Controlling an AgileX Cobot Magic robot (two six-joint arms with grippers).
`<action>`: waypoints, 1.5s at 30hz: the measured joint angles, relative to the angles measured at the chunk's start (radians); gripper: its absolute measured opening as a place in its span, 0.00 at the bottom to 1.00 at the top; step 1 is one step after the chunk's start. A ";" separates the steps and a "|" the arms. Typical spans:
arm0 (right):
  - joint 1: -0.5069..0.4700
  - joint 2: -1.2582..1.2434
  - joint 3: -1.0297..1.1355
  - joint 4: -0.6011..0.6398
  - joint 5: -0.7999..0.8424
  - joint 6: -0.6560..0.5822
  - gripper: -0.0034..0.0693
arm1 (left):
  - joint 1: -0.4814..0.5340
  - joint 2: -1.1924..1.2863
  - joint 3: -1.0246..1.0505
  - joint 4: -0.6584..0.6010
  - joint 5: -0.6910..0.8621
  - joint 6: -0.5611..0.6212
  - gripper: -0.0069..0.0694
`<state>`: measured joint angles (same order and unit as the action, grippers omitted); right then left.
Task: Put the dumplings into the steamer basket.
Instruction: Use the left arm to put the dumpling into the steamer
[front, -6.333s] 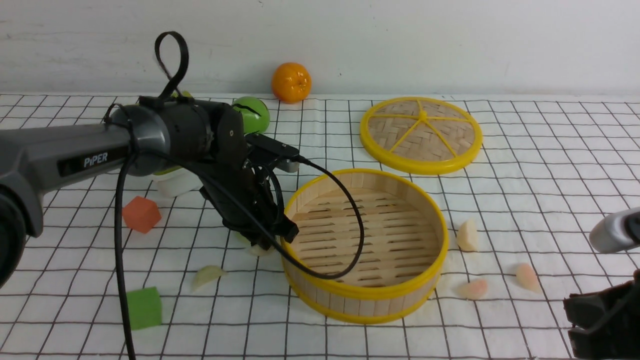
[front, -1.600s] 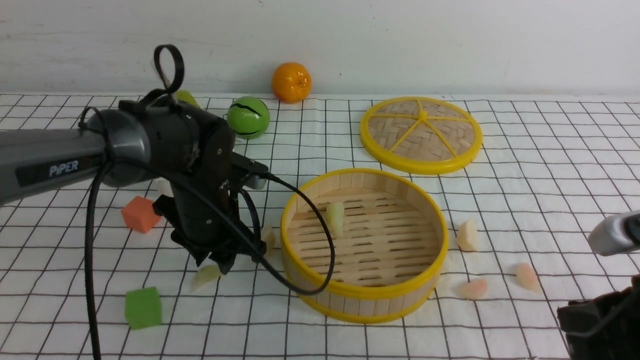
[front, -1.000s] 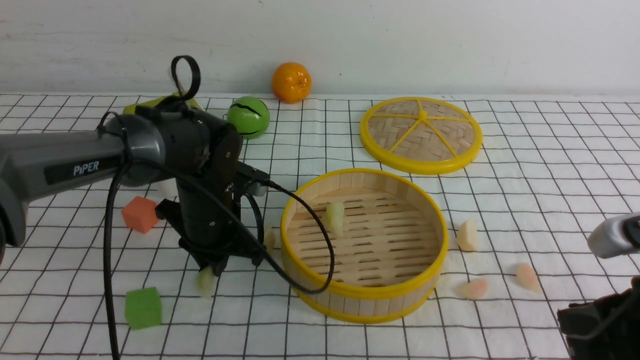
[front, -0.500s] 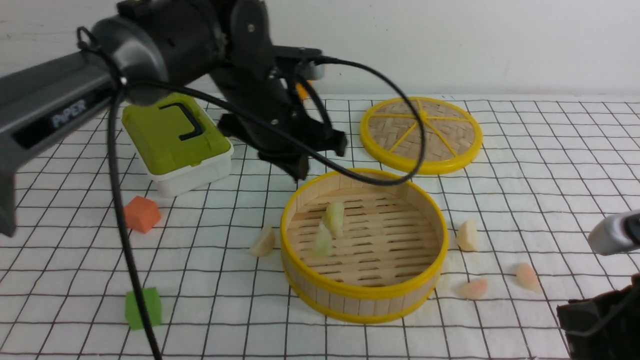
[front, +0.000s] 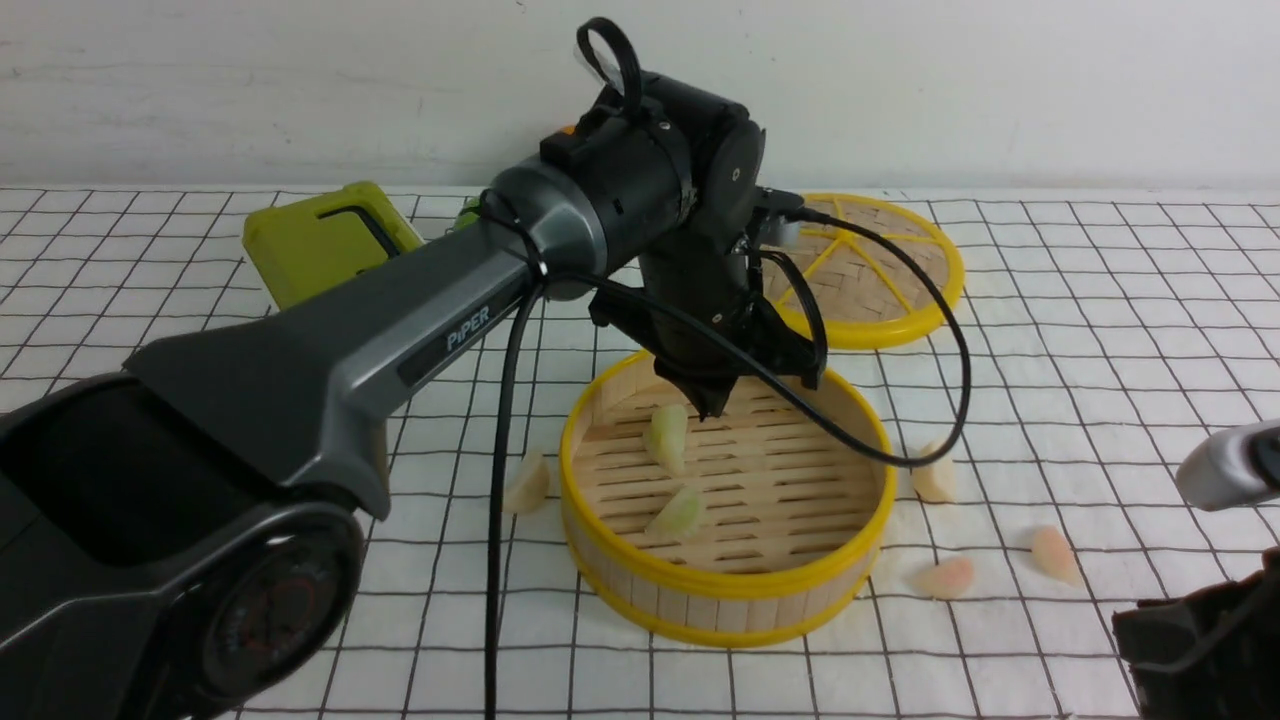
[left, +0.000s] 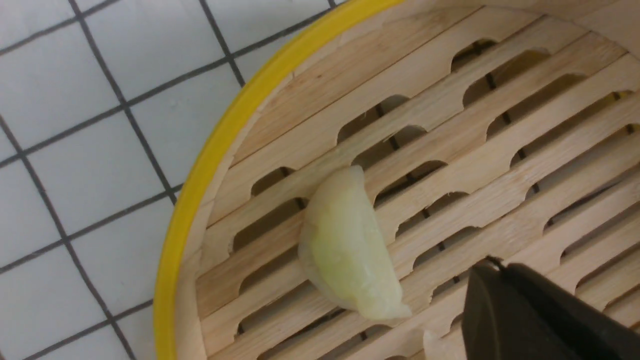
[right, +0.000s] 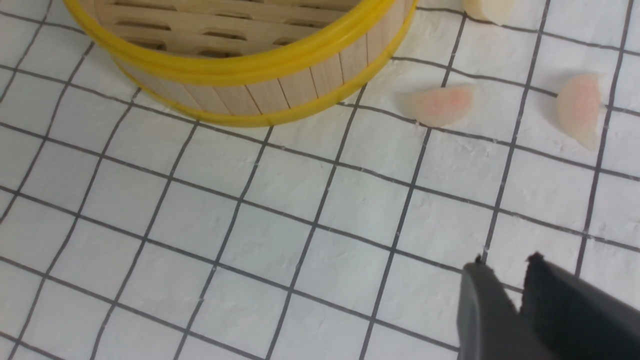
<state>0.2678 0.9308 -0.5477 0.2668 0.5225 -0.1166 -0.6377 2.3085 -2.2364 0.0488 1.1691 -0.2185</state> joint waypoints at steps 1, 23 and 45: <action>0.000 0.000 0.000 0.000 0.000 0.000 0.22 | 0.000 -0.001 -0.001 0.001 0.005 0.000 0.07; 0.000 0.000 0.000 -0.008 0.005 0.000 0.24 | -0.052 -0.032 0.150 0.043 0.067 0.042 0.53; 0.000 0.000 0.000 -0.011 0.005 0.000 0.24 | -0.052 -0.002 0.108 -0.023 0.063 -0.022 0.29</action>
<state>0.2678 0.9308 -0.5477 0.2562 0.5279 -0.1166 -0.6895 2.3063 -2.1281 0.0259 1.2323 -0.2408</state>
